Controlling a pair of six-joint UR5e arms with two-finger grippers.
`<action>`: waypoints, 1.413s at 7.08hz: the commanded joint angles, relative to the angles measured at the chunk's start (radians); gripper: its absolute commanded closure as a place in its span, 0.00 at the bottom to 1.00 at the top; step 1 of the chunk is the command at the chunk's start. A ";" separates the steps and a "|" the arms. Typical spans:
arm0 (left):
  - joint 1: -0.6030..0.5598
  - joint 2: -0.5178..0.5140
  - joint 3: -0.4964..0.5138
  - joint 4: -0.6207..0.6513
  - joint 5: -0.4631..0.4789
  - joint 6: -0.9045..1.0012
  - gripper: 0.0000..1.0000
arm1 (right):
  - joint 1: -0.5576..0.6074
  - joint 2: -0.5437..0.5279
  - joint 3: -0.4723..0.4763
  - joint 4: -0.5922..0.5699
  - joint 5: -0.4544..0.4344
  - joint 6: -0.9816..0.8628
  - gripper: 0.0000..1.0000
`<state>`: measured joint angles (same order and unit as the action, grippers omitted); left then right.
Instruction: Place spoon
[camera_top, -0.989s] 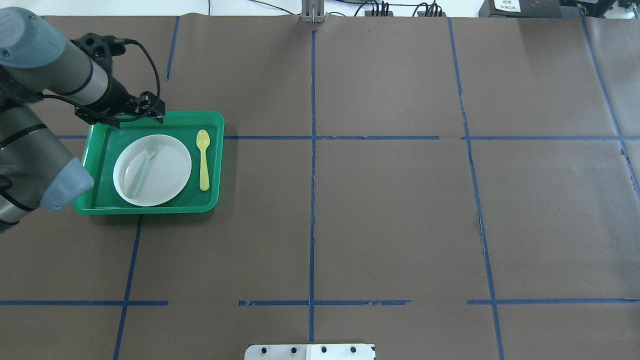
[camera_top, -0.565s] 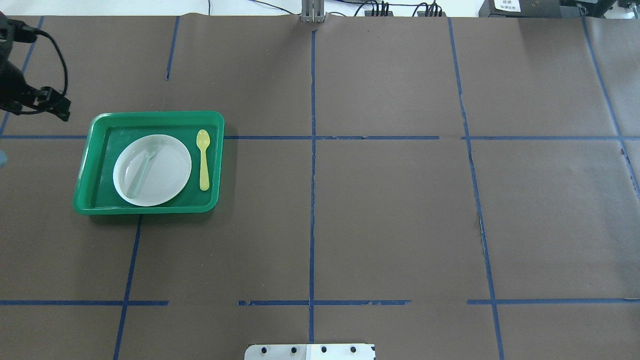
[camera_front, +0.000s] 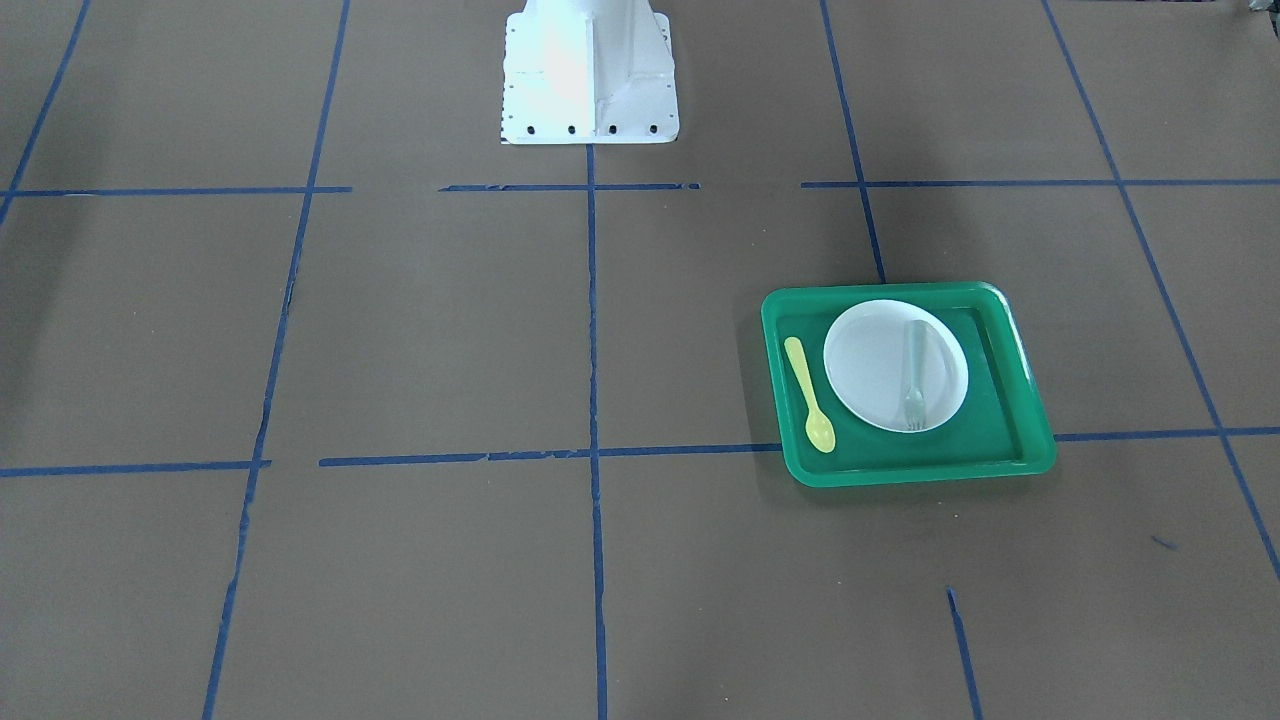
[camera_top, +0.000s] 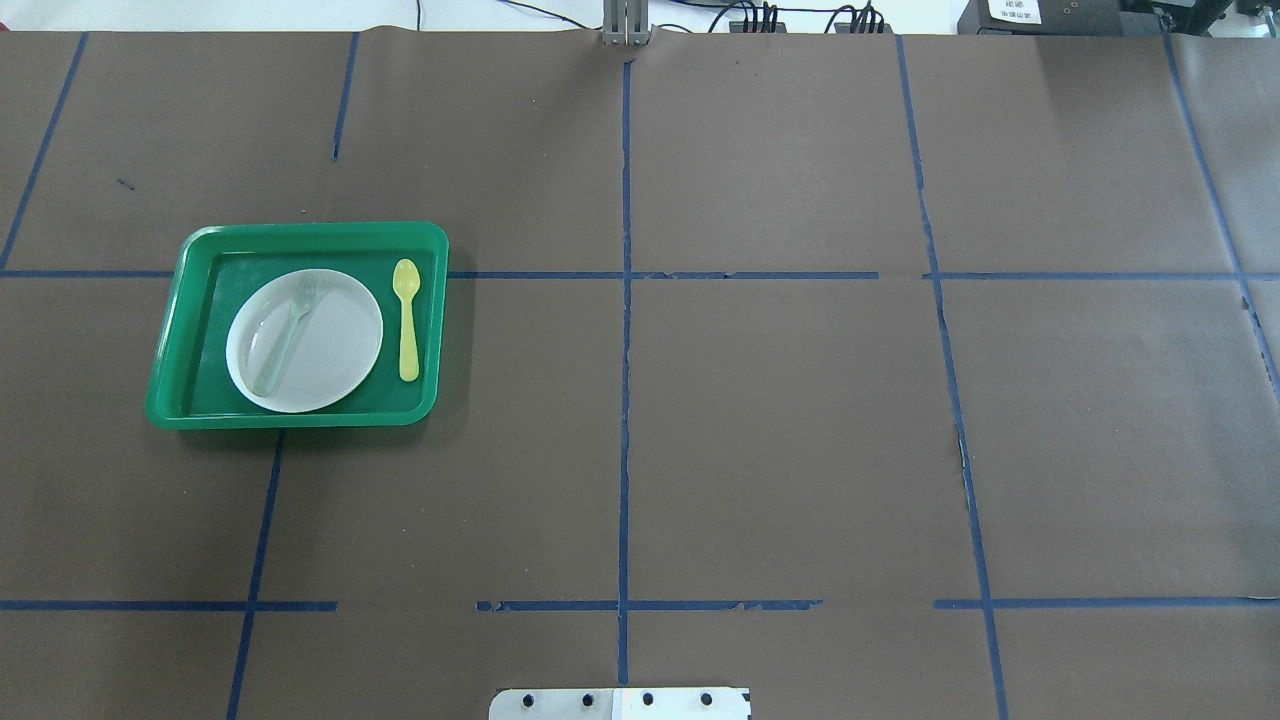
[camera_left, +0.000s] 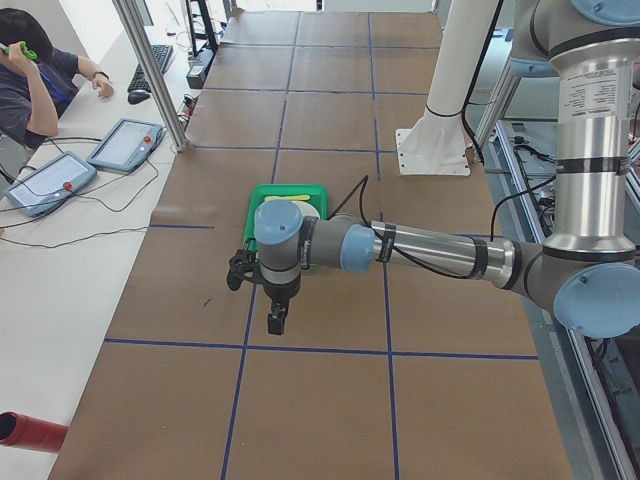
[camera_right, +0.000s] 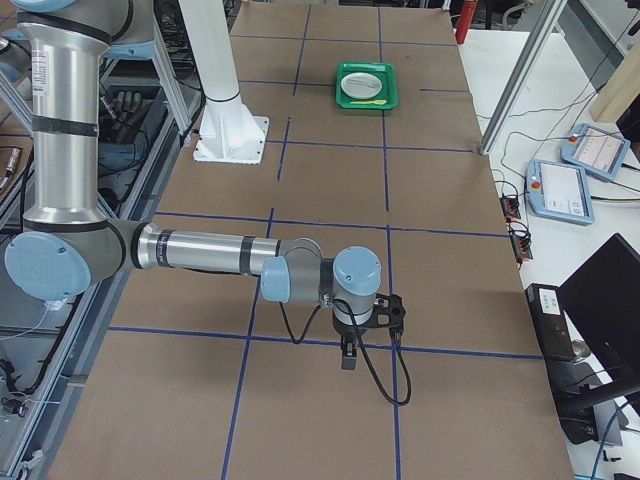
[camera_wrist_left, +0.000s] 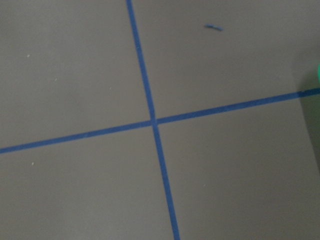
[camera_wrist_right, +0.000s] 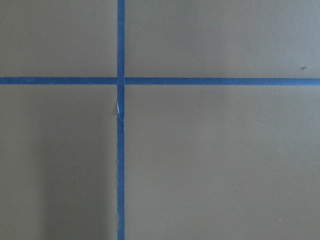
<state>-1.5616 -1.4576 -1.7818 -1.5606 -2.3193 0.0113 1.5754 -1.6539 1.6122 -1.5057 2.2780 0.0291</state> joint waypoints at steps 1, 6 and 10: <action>-0.057 0.068 0.015 -0.006 -0.058 0.111 0.00 | 0.000 0.000 0.000 -0.001 -0.002 0.000 0.00; -0.054 0.059 0.078 -0.006 -0.052 0.135 0.00 | 0.000 -0.001 0.000 0.001 0.000 0.000 0.00; -0.060 0.043 0.058 -0.007 -0.049 0.136 0.00 | 0.000 -0.001 0.000 0.001 0.000 0.000 0.00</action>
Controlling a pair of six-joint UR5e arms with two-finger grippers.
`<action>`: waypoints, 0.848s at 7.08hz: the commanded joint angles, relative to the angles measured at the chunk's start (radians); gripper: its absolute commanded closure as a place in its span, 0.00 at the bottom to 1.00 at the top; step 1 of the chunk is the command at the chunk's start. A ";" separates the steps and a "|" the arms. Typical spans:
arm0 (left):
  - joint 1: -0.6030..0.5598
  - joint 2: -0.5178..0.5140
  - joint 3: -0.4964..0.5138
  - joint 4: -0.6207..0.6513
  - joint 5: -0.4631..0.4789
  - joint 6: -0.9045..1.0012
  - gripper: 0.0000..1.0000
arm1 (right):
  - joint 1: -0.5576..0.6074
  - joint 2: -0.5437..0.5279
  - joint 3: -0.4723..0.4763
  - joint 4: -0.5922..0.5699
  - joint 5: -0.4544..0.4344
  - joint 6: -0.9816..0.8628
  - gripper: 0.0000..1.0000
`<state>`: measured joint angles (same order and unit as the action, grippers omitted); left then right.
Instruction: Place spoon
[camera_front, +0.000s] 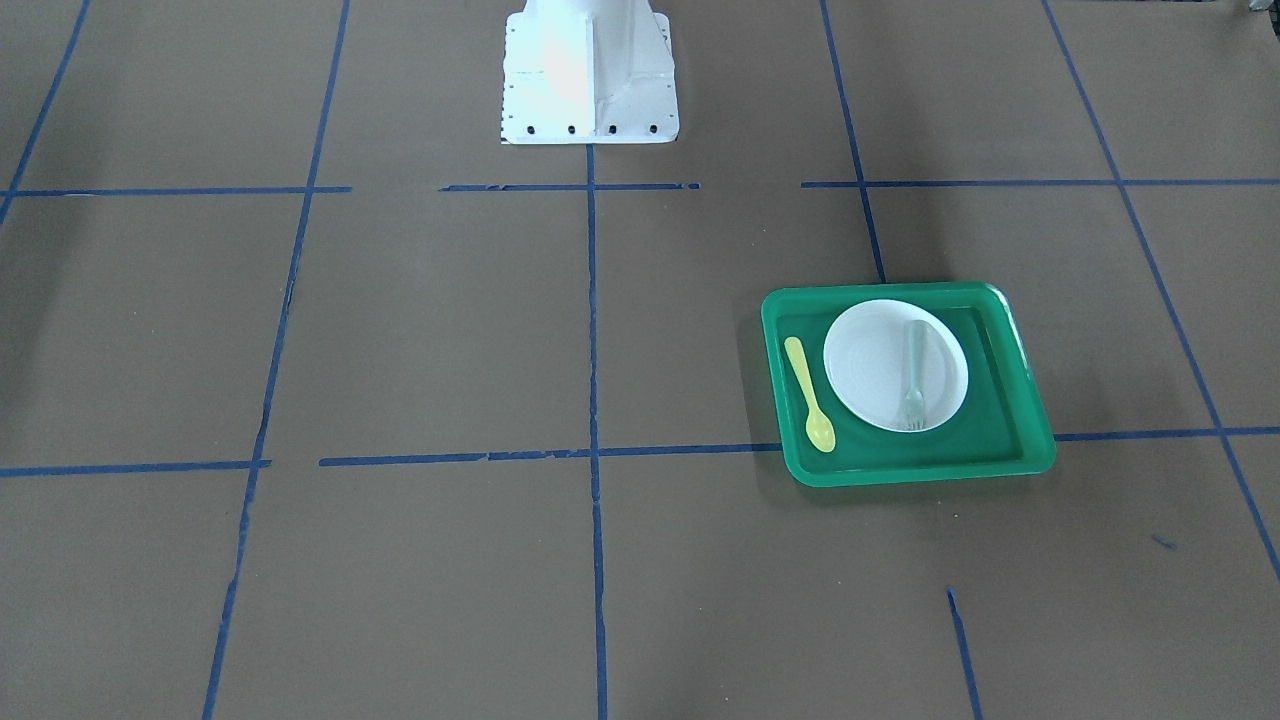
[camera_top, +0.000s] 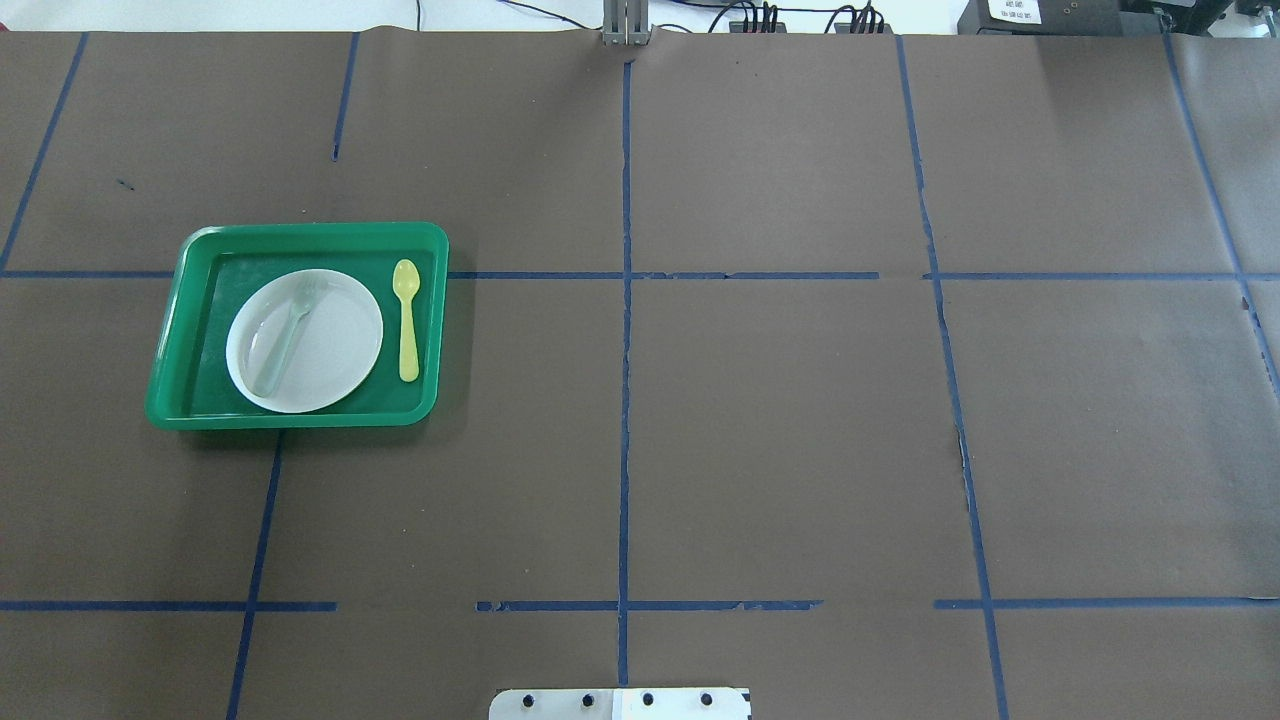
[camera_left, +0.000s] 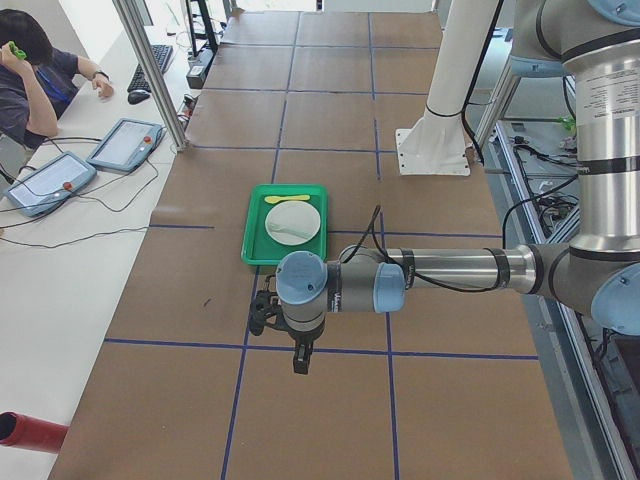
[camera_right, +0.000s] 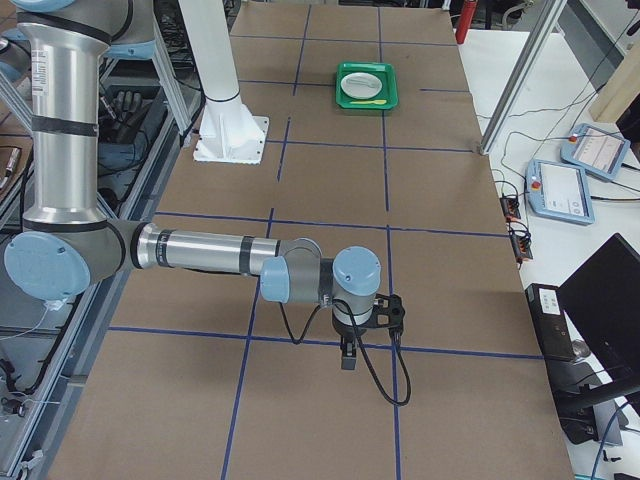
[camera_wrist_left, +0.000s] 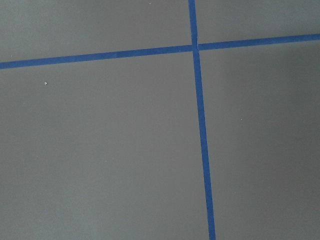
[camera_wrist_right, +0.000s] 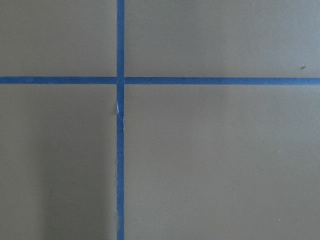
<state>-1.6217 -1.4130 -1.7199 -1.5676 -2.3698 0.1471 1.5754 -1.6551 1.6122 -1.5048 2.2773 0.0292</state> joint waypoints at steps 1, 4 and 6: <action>-0.001 -0.004 -0.004 0.000 0.001 0.000 0.00 | 0.000 0.000 0.000 0.000 0.001 0.000 0.00; -0.001 -0.006 -0.030 0.000 0.001 -0.001 0.00 | 0.000 0.002 0.000 0.000 0.001 0.000 0.00; 0.000 -0.007 -0.030 0.000 0.001 -0.001 0.00 | 0.000 0.000 0.000 0.000 0.001 0.000 0.00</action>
